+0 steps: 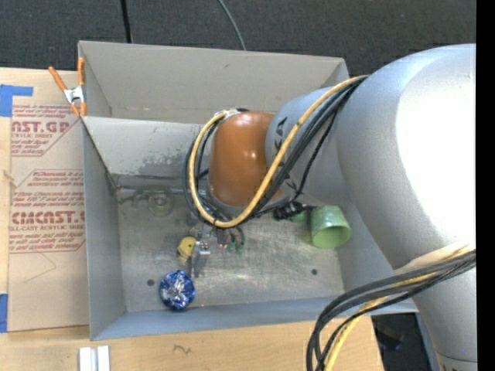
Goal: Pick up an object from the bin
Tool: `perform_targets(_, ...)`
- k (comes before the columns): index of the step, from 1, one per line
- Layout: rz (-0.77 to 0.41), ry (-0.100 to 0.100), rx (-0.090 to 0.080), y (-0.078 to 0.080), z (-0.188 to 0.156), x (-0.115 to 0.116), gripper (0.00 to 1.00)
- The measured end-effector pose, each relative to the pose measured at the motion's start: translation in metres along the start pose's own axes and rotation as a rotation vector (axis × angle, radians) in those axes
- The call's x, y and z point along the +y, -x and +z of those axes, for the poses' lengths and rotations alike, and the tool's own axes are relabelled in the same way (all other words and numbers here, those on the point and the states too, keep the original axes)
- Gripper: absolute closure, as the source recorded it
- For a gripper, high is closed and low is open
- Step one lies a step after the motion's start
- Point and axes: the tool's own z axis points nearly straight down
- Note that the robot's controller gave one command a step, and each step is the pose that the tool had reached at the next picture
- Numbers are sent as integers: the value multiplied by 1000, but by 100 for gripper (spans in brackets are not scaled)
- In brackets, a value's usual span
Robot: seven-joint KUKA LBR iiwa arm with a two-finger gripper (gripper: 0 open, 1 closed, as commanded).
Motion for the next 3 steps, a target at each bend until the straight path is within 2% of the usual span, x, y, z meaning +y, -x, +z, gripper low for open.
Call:
perform_targets(1, -7, -1, 6, -16, -30, 3, 0)
perform_targets(2, 37, -2, 6, -3, -28, 9, 0)
perform_targets(3, 161, 1, -1, -11, -2, -6, 0)
